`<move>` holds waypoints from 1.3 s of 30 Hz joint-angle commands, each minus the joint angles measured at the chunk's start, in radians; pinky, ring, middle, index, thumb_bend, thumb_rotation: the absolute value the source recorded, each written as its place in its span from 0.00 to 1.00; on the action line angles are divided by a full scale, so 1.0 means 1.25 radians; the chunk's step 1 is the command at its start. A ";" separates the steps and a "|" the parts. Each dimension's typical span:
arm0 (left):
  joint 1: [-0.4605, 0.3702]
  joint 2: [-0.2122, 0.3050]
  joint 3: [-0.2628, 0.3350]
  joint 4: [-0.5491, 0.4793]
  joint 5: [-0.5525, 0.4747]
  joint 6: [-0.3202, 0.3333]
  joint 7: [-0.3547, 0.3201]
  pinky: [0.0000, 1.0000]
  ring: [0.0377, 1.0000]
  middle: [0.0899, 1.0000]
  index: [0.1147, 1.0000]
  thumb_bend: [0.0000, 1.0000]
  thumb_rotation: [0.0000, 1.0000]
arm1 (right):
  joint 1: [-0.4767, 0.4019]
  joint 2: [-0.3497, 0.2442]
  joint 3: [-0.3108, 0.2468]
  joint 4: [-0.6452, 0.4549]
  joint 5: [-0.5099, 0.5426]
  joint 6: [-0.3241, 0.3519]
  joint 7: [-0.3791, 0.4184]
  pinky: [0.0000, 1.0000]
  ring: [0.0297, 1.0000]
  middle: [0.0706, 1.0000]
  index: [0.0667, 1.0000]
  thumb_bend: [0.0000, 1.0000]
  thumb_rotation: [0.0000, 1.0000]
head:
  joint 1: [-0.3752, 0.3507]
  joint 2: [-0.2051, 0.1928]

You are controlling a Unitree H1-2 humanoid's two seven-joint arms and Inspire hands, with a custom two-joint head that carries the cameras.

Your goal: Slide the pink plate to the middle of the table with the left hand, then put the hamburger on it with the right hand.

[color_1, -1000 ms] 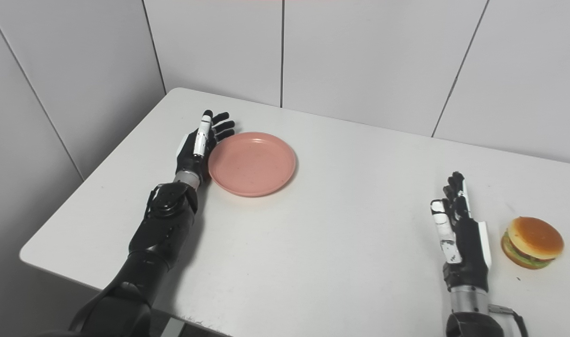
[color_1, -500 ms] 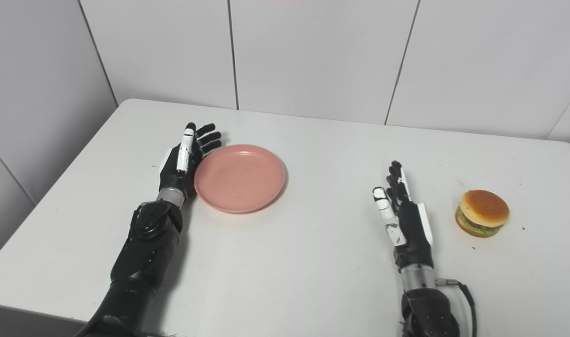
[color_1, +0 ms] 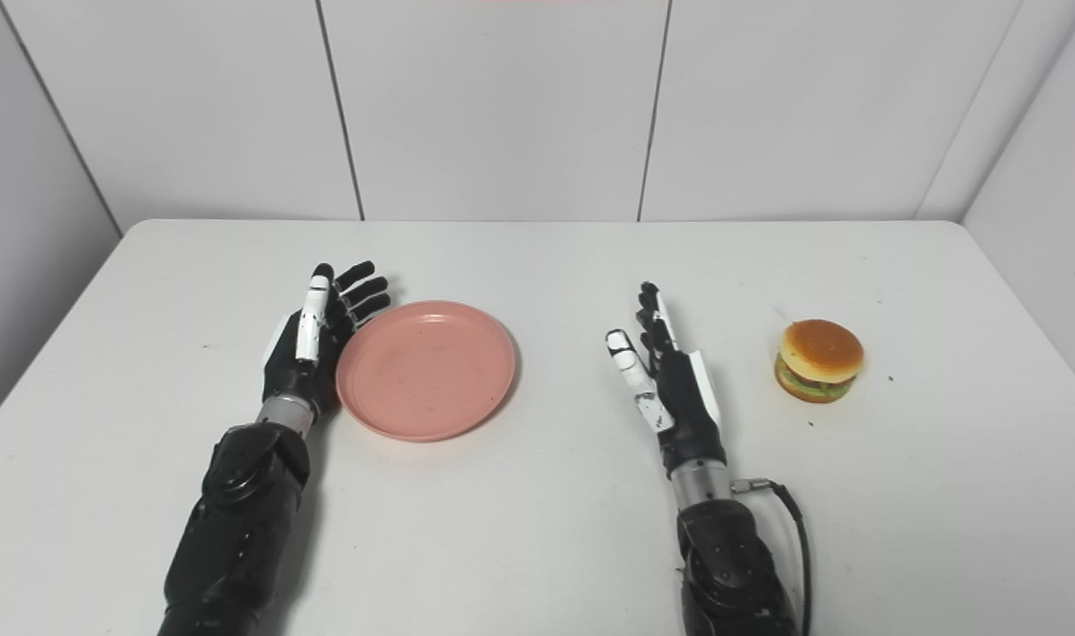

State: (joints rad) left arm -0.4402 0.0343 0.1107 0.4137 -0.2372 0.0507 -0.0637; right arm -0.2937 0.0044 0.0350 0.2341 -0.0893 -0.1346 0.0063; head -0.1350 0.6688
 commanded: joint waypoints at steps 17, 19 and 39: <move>0.044 -0.077 -0.085 -0.075 0.036 0.047 -0.019 0.82 0.83 0.79 0.75 0.40 1.00 | 0.001 0.016 0.004 0.001 0.009 -0.015 -0.020 1.00 0.98 0.99 1.00 0.61 0.89 | -0.017 0.006; 0.045 -0.079 -0.093 -0.064 0.043 0.029 -0.026 0.81 0.83 0.79 0.75 0.40 1.00 | 0.003 0.014 0.004 -0.003 0.011 -0.014 -0.017 0.99 0.98 0.99 1.00 0.60 0.90 | -0.012 0.007; 0.068 -0.110 -0.103 -0.045 0.053 -0.043 -0.026 0.86 0.85 0.81 0.78 0.45 1.00 | 0.006 -0.018 -0.025 -0.103 -0.022 -0.008 -0.049 0.97 0.97 0.98 0.99 0.60 0.89 | -0.015 0.009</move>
State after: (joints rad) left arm -0.3583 -0.0928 -0.0211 0.3582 -0.1713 -0.0100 -0.1012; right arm -0.2539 -0.0071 0.0155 0.1610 -0.1085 -0.1333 -0.0338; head -0.1549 0.6811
